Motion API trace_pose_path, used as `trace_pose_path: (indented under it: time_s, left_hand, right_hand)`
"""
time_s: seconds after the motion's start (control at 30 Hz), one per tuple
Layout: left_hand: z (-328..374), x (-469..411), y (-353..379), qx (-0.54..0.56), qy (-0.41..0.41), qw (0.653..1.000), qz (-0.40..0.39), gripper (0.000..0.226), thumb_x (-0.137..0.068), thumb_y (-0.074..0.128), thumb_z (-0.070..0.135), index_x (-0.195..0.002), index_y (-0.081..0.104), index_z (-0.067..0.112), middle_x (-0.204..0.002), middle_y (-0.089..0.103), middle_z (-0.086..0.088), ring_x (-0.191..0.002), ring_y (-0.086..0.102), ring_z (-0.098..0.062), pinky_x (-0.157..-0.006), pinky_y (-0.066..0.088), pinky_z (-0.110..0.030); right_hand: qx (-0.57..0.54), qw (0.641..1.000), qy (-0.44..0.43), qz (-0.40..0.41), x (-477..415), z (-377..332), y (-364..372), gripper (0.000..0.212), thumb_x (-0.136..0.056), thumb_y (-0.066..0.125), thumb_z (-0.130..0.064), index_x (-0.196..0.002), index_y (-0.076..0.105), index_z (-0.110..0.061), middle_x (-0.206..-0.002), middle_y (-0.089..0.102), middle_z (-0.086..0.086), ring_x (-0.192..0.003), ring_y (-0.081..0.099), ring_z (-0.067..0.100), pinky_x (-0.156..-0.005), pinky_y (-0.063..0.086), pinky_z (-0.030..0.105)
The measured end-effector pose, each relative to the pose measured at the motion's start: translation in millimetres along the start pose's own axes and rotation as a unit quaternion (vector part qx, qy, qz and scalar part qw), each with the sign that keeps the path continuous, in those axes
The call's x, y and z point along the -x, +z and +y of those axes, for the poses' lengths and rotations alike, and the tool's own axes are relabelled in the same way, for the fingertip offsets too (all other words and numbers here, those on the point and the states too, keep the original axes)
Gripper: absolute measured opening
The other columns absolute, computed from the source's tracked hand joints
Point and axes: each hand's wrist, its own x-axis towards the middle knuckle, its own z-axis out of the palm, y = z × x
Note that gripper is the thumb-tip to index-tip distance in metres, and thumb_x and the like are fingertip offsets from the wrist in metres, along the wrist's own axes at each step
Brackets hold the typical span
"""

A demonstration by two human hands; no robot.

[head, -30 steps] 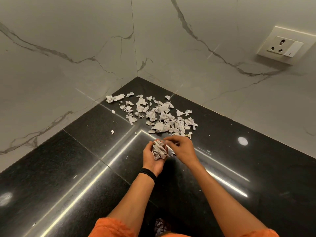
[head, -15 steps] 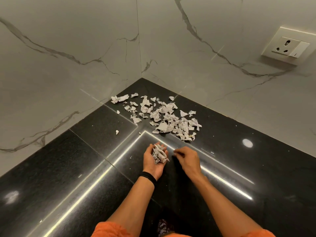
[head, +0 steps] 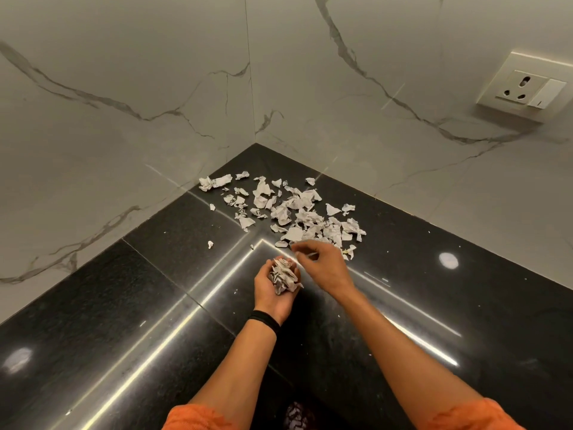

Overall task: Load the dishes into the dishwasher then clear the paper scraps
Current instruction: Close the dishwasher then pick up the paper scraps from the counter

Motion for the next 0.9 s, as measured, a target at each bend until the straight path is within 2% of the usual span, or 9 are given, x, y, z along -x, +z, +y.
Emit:
trace_pose_path:
  time_s: [0.07, 0.17, 0.3, 0.4, 0.47, 0.6, 0.7, 0.77, 0.9]
  left_hand:
    - [7.2, 0.2, -2.3, -0.011, 0.012, 1.000, 0.020, 0.029, -0.101, 0.048, 0.030, -0.098, 0.067, 0.008, -0.091, 0.067, -0.011, -0.082, 0.064, -0.024, -0.082, 0.051, -0.036]
    - [17.0, 0.2, -3.5, -0.004, 0.021, 0.999, 0.036, 0.028, -0.101, 0.050, 0.029, -0.101, 0.068, 0.006, -0.089, 0.069, -0.013, -0.084, 0.065, -0.024, -0.087, 0.051, -0.036]
    - [24.5, -1.2, -11.6, 0.000, 0.024, 0.999, 0.047, 0.027, -0.100, 0.052, 0.028, -0.106, 0.068, 0.007, -0.091, 0.070, -0.012, -0.087, 0.066, -0.024, -0.089, 0.051, -0.037]
    - [29.7, -8.8, -18.5, -0.006, 0.030, 0.998, 0.048, 0.027, -0.101, 0.053, 0.028, -0.109, 0.068, 0.007, -0.094, 0.071, -0.012, -0.088, 0.068, -0.025, -0.087, 0.052, -0.038]
    - [32.4, -14.4, -18.6, -0.019, 0.033, 0.998, 0.049, 0.029, -0.100, 0.054, 0.029, -0.111, 0.068, 0.007, -0.097, 0.071, -0.012, -0.088, 0.068, -0.024, -0.090, 0.052, -0.037]
    - [28.2, -22.5, -6.2, -0.032, 0.033, 0.998, 0.049, 0.029, -0.101, 0.053, 0.031, -0.109, 0.066, 0.007, -0.097, 0.067, -0.013, -0.087, 0.065, -0.025, -0.089, 0.051, -0.037]
    - [18.5, -22.8, 6.8, -0.052, 0.024, 0.998, 0.025, 0.032, -0.102, 0.050, 0.034, -0.110, 0.066, 0.008, -0.100, 0.068, -0.015, -0.088, 0.065, -0.025, -0.087, 0.050, -0.038]
    - [12.6, -22.8, 13.0, -0.073, 0.020, 0.997, 0.023, 0.034, -0.102, 0.049, 0.038, -0.109, 0.067, 0.009, -0.101, 0.070, -0.015, -0.089, 0.066, -0.026, -0.089, 0.051, -0.040]
    - [12.2, -23.5, 7.3, -0.046, 0.013, 0.998, 0.048, 0.030, -0.099, 0.054, 0.037, -0.104, 0.063, 0.010, -0.094, 0.065, -0.014, -0.088, 0.063, -0.026, -0.097, 0.047, -0.040]
  right_hand:
    - [0.054, 0.999, -0.003, 0.002, -18.7, 1.9, 1.7, 0.028, -0.092, 0.068, -0.013, -0.118, 0.073, -0.020, -0.113, 0.073, -0.006, -0.097, 0.065, 0.004, -0.095, 0.053, 0.029]
    - [0.193, 0.979, -0.058, -0.033, -55.4, 12.8, 9.4, 0.042, -0.091, 0.068, -0.012, -0.132, 0.065, -0.019, -0.133, 0.065, 0.000, -0.121, 0.058, 0.018, -0.107, 0.042, 0.036]
    - [0.312, 0.942, -0.092, -0.081, -92.7, 38.2, 25.9, 0.046, -0.087, 0.072, -0.019, -0.132, 0.065, -0.023, -0.127, 0.067, 0.002, -0.118, 0.059, 0.024, -0.103, 0.041, 0.038]
    - [0.280, 0.954, -0.069, -0.076, -98.9, 49.6, 30.9, 0.035, -0.087, 0.073, -0.018, -0.122, 0.073, -0.020, -0.116, 0.073, 0.005, -0.109, 0.064, 0.024, -0.098, 0.045, 0.037]
    - [0.217, 0.974, -0.062, -0.034, -91.5, 54.0, 28.2, 0.027, -0.087, 0.074, -0.018, -0.114, 0.076, -0.019, -0.109, 0.075, 0.004, -0.104, 0.066, 0.022, -0.094, 0.046, 0.036]
    - [0.041, 0.995, -0.011, 0.085, -55.1, 48.4, 19.0, 0.023, -0.089, 0.075, -0.028, -0.112, 0.076, -0.027, -0.112, 0.071, -0.009, -0.107, 0.059, 0.012, -0.090, 0.043, 0.031]
    - [-0.042, 0.995, 0.009, 0.091, -22.5, 34.3, 19.9, 0.025, -0.086, 0.078, -0.038, -0.110, 0.074, -0.034, -0.112, 0.068, -0.016, -0.107, 0.057, 0.005, -0.089, 0.045, 0.029]
    - [-0.025, 0.999, -0.011, 0.034, -6.1, 26.1, 23.5, 0.032, -0.081, 0.078, -0.049, -0.109, 0.074, -0.036, -0.110, 0.068, -0.021, -0.105, 0.055, 0.002, -0.089, 0.045, 0.027]
    - [0.114, 0.990, -0.067, -0.043, 8.5, 26.5, 34.9, 0.047, -0.081, 0.056, -0.072, -0.110, 0.075, -0.039, -0.113, 0.065, -0.024, -0.105, 0.043, 0.004, -0.090, 0.037, 0.030]
